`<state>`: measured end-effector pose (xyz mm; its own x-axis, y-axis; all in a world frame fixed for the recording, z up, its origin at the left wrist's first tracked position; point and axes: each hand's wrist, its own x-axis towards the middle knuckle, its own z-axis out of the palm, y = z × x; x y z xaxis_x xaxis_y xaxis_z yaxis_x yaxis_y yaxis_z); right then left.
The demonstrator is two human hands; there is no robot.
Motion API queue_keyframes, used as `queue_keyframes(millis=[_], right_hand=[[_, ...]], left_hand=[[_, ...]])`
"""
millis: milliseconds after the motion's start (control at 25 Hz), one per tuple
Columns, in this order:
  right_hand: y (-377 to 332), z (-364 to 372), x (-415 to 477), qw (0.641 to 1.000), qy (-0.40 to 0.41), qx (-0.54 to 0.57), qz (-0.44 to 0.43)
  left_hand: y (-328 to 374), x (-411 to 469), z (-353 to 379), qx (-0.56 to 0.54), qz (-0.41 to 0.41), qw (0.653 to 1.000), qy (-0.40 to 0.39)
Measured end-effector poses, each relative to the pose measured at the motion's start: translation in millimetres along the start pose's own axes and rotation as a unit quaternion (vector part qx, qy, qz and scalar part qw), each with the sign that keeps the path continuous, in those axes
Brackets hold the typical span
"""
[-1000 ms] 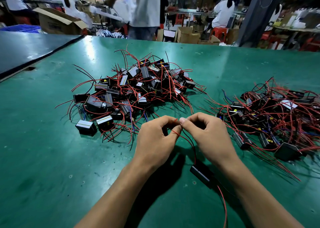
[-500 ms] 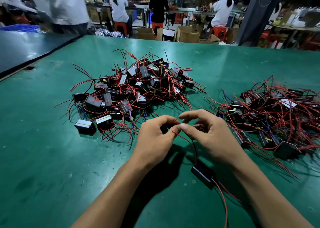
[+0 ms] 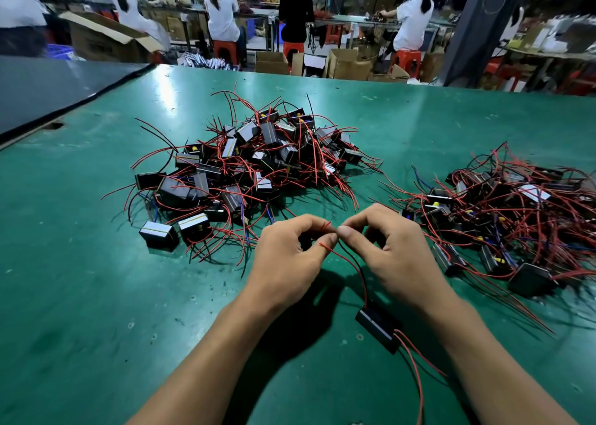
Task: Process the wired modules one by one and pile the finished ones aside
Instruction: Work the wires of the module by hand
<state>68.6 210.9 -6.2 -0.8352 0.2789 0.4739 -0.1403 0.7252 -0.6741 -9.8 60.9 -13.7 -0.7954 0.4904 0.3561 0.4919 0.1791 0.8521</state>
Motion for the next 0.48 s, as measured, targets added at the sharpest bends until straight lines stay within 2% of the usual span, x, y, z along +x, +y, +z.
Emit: queue_keyframes(millis=[80,280,360,480], right_hand=[[-3,2,0,0.999,0.003,0.007,0.031],[-2,2,4,0.976,-0.044,0.111,0.180],[0,-1,3,0.976,-0.052,0.122,0.173],[1,-9,1,0.991,-0.049,0.092,0.086]], left_hand=[[-2,0,1,0.011,0.007,1.000,0.010],[-4,-2,6,0.035,0.022,0.999,0.014],[-4,-1,5,0.025,0.010,0.999,0.017],[-3,1,3,0.006,-0.011,1.000,0.013]])
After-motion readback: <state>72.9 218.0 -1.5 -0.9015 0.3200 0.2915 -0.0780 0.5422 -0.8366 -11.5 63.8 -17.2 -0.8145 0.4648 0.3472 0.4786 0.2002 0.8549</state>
